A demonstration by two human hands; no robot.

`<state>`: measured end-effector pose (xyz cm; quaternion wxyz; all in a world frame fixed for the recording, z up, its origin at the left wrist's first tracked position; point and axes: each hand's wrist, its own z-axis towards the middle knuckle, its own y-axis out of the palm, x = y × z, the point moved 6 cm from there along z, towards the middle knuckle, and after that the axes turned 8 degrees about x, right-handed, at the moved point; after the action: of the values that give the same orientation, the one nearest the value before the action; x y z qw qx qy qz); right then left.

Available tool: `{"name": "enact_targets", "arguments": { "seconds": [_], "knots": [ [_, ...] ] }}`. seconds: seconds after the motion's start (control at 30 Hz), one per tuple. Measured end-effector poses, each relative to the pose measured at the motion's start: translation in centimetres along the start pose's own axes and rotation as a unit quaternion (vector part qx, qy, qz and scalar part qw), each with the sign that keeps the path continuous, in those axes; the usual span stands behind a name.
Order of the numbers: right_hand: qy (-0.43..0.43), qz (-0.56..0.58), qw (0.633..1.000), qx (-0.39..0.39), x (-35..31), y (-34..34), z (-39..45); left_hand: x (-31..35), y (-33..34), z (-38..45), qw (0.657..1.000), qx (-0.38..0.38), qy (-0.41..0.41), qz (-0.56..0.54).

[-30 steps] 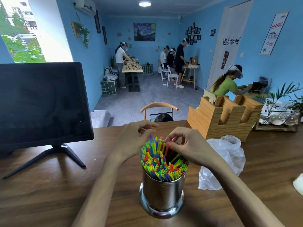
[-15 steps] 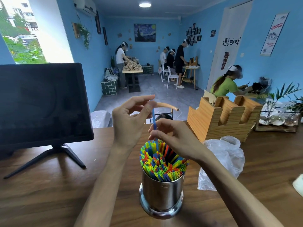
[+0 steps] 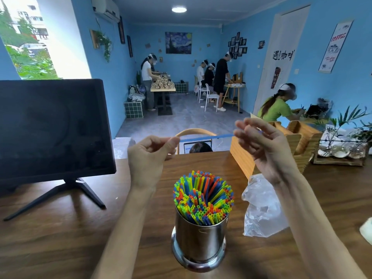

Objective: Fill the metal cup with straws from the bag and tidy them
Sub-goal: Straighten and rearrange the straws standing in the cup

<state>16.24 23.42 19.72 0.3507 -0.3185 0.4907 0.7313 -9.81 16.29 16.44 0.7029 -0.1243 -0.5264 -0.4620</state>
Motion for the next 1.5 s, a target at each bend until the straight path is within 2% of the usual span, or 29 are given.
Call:
{"name": "enact_targets", "arguments": {
  "seconds": [0.1,0.23,0.3,0.4,0.57,0.73,0.9,1.1,1.3,1.5],
  "knots": [
    [0.011,0.094,0.995,0.016,-0.5,0.1,0.3,-1.7,1.1,-1.0,0.986,-0.136,-0.034,0.094],
    [-0.095,-0.068,0.992,0.043,-1.4,0.0,0.6,-3.6,2.1,-1.7,0.928,-0.255,0.01,0.27],
    [-0.129,-0.134,0.981,0.045,-1.4,0.3,0.5,-4.5,1.9,-1.6,0.907,-0.257,0.009,0.333],
    [-0.134,-0.185,0.973,0.025,-0.4,0.8,0.1,-5.3,2.0,-1.6,0.886,-0.274,0.009,0.374],
    [-0.164,-0.245,0.956,-0.008,0.8,1.7,-0.3,-5.3,2.0,-1.1,0.872,-0.271,0.031,0.408],
    [-0.225,-0.27,0.936,-0.004,-0.5,1.7,-0.3,-5.5,2.1,-0.7,0.856,-0.31,0.009,0.414],
    [-0.232,-0.327,0.914,-0.056,1.0,3.1,-1.1,-5.3,2.4,-0.4,0.851,-0.32,-0.008,0.416],
    [-0.279,-0.322,0.904,-0.036,0.0,2.9,-1.3,-4.9,2.7,0.0,0.846,-0.334,-0.022,0.414],
    [-0.312,-0.35,0.882,-0.051,-0.4,3.6,-1.9,-5.0,3.5,0.5,0.832,-0.357,-0.029,0.424],
    [-0.317,-0.309,0.895,-0.061,-0.9,4.2,-2.6,-5.6,3.8,0.5,0.838,-0.371,-0.04,0.399]
  ]
}}
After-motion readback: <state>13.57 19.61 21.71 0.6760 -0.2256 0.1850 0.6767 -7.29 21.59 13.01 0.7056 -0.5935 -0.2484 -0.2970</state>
